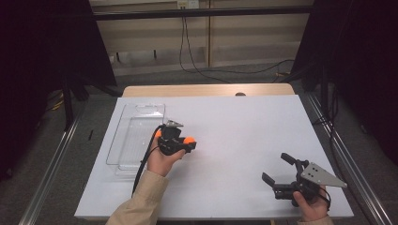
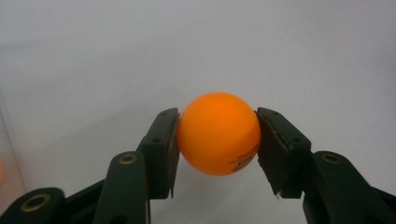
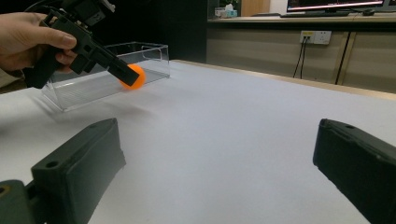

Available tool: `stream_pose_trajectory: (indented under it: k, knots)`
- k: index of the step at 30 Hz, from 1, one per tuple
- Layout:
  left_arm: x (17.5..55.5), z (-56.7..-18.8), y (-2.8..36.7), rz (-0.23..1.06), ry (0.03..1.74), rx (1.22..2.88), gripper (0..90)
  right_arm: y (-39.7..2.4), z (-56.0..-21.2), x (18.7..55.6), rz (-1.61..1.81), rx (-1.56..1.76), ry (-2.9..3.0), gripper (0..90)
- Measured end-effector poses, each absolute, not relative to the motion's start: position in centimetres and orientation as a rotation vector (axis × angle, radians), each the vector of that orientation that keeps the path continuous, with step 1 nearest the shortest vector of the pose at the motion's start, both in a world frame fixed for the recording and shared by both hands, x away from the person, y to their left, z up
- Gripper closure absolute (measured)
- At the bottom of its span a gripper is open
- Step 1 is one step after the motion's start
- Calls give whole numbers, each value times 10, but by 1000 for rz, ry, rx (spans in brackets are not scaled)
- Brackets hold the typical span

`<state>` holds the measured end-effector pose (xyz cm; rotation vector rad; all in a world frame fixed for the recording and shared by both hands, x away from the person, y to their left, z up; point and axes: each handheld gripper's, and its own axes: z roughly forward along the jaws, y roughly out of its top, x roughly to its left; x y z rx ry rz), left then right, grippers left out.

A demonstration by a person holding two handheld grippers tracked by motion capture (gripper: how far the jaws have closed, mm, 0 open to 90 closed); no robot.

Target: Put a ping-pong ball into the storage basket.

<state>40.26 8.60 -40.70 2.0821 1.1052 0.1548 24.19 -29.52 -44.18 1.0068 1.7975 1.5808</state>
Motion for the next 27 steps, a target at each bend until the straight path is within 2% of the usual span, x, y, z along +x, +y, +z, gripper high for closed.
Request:
stream_pose_trajectory:
  k: [27]
  knots:
    - [401,-389,96,126,1078,2059,510,-295,-442,242,1578,1012,1799,8]
